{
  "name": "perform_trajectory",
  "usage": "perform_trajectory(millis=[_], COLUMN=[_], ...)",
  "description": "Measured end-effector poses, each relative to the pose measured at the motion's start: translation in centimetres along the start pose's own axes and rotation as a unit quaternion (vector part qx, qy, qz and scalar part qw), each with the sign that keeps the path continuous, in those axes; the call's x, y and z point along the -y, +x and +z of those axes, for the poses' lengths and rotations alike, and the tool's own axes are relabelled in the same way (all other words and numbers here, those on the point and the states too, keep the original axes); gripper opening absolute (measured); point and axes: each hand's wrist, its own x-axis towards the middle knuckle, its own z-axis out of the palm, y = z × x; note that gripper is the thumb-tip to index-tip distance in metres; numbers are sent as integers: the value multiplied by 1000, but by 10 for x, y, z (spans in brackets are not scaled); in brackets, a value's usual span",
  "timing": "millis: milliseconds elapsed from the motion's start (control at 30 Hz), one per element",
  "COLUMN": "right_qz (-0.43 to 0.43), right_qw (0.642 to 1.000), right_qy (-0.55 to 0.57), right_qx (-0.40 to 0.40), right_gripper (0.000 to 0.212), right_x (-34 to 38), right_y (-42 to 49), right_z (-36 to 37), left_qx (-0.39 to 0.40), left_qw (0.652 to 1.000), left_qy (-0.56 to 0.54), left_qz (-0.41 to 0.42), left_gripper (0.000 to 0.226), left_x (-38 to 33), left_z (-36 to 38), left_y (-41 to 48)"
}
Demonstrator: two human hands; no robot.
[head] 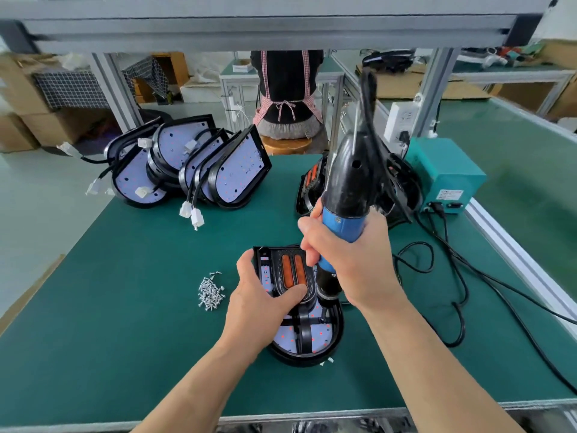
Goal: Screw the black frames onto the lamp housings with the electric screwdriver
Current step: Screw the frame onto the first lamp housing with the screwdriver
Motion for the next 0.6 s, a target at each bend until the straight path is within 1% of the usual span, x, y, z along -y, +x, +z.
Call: perform_trajectory(millis=[133, 167, 233, 333, 467, 600], right_qz=[14, 14, 2, -39, -117, -147], right_qw=[998, 997, 997, 993, 980, 966], right_qy=[-23, -17, 38, 115, 142, 142], right_qx=[60, 67, 64, 10, -79, -160], right_gripper=[15, 14, 11, 10, 17, 16], right_x=[3, 6, 19, 45, 68, 78], right_y=[-1, 0, 6, 19, 20, 6], right_z=[8, 8, 5, -3, -12, -12], left_qx=[2, 3, 3, 8, 15, 25], left_qw=[1000, 1000, 1000, 999, 999, 998], left_qy=[-3, -5, -17, -39, -47, -53], left_qz=[-4, -2, 2, 4, 5, 4], left_gripper=[98, 98, 99, 98, 97, 98], left_x=[2, 3, 4, 6, 4, 1], left_z=[0, 0, -2, -3, -4, -7], left_y=[0, 0, -1, -1, -3, -5])
